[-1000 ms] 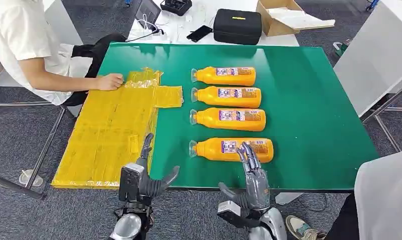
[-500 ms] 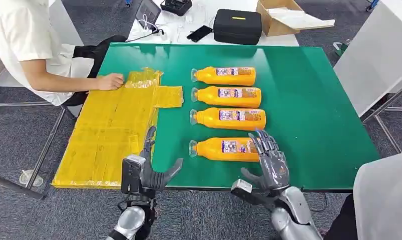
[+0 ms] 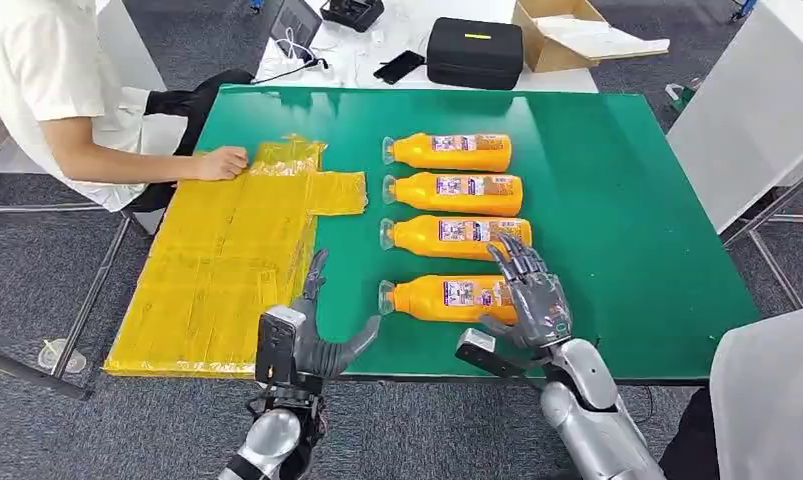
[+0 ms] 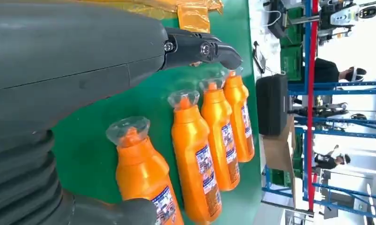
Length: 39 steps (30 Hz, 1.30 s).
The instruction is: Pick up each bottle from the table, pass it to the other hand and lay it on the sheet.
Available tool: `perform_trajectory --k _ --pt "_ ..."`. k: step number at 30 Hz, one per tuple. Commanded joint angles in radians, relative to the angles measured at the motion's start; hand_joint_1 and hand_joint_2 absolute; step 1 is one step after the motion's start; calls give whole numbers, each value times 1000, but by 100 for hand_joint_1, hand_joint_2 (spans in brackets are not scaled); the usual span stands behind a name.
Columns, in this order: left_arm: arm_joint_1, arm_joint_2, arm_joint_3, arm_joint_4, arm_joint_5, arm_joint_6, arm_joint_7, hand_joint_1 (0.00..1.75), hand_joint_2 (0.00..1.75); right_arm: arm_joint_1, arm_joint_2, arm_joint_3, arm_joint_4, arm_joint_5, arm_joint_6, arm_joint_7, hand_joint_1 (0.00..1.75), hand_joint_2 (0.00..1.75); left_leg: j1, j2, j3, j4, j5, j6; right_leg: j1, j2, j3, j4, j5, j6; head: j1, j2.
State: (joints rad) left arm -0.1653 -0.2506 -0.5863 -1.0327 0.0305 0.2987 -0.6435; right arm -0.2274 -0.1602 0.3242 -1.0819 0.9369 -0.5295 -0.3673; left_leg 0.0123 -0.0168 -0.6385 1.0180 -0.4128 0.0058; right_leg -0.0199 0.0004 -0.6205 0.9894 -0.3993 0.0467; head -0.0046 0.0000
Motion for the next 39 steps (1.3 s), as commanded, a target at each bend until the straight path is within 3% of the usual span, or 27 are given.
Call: perform_trajectory --k 1,18,27,39 --pt "-39 23 -38 43 -4 -15 15 0 175 -70 -23 78 134 -10 95 41 0 175 0 2 3 -1 -1 0 1 1 3 -1 0 -2 0 0" --pt "-33 31 -48 23 -19 -41 43 0 175 -49 -46 104 115 -41 191 67 0 175 0 3 4 0 -1 0 1 1 4 -1 -1 -2 0 0" --pt "-16 33 -29 19 -41 -32 50 0 175 -57 -65 129 76 15 232 179 0 175 0 2 3 0 -1 0 1 1 2 -1 0 -2 0 0" --pt "-17 29 -34 22 -61 -31 57 0 175 -93 -81 140 103 2 305 215 0 175 0 2 4 0 -1 1 1 1 4 -1 -1 -2 0 0"
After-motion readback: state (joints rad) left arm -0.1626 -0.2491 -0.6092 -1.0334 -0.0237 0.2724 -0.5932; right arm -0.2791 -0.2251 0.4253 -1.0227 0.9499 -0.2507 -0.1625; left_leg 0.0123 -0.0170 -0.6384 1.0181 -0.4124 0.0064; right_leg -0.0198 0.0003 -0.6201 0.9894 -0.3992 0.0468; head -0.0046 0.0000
